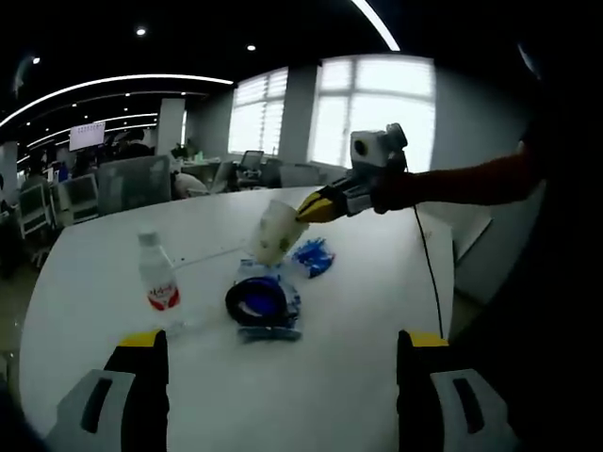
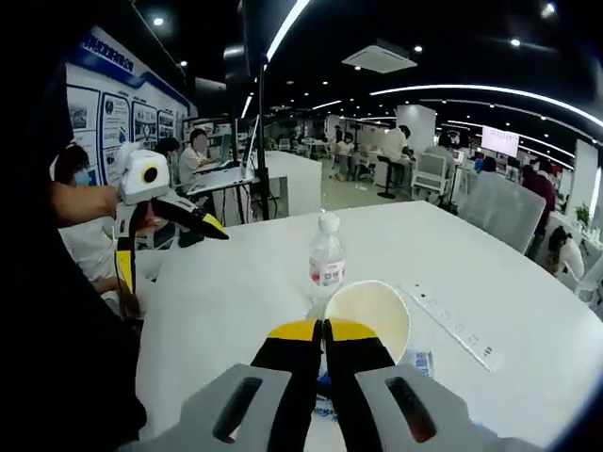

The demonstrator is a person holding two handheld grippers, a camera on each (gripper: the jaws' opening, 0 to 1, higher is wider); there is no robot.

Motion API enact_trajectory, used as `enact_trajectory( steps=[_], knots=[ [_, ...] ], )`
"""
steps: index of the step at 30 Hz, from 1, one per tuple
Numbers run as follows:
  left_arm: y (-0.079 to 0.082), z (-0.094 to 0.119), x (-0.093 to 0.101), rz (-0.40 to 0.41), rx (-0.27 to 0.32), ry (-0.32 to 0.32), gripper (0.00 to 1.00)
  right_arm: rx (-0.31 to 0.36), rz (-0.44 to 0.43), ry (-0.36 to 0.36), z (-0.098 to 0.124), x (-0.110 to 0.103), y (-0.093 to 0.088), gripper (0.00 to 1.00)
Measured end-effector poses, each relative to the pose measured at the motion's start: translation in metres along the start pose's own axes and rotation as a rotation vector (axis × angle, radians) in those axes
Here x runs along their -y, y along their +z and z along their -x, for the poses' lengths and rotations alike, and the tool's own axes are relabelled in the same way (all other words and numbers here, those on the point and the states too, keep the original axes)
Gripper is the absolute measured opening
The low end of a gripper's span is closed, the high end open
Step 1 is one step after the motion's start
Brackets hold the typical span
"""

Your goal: Arrange the tabletop items into an orderly group along one side of the table until the central work area is clear of visible clutter.

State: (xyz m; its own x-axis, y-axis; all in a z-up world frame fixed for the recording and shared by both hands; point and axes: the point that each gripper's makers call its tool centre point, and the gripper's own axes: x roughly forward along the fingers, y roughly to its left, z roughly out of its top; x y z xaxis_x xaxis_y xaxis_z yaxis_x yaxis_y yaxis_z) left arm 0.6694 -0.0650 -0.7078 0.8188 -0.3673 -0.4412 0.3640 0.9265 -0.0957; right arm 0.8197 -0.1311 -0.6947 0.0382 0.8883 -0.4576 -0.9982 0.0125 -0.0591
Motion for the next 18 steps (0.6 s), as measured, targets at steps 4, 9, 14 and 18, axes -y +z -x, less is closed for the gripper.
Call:
enact_trajectory(
  steps=[4,9,14,18],
  knots=[
    [0.001,-0.001,-0.002,-0.003,0.000,0.000,1.00,-0.021,0.023,0.011,-0.012,0.003,0.000,0.00],
    [0.002,-0.003,-0.006,-0.003,0.002,0.004,1.00,-0.066,0.058,-0.003,-0.028,0.010,-0.004,0.00],
    [-0.001,-0.004,-0.009,-0.006,-0.004,0.010,1.00,-0.095,0.080,-0.014,-0.043,0.014,-0.004,0.00],
    [-0.003,-0.004,-0.011,-0.006,-0.010,0.014,1.00,-0.116,0.078,-0.007,-0.057,0.017,-0.007,0.00]
  ],
)
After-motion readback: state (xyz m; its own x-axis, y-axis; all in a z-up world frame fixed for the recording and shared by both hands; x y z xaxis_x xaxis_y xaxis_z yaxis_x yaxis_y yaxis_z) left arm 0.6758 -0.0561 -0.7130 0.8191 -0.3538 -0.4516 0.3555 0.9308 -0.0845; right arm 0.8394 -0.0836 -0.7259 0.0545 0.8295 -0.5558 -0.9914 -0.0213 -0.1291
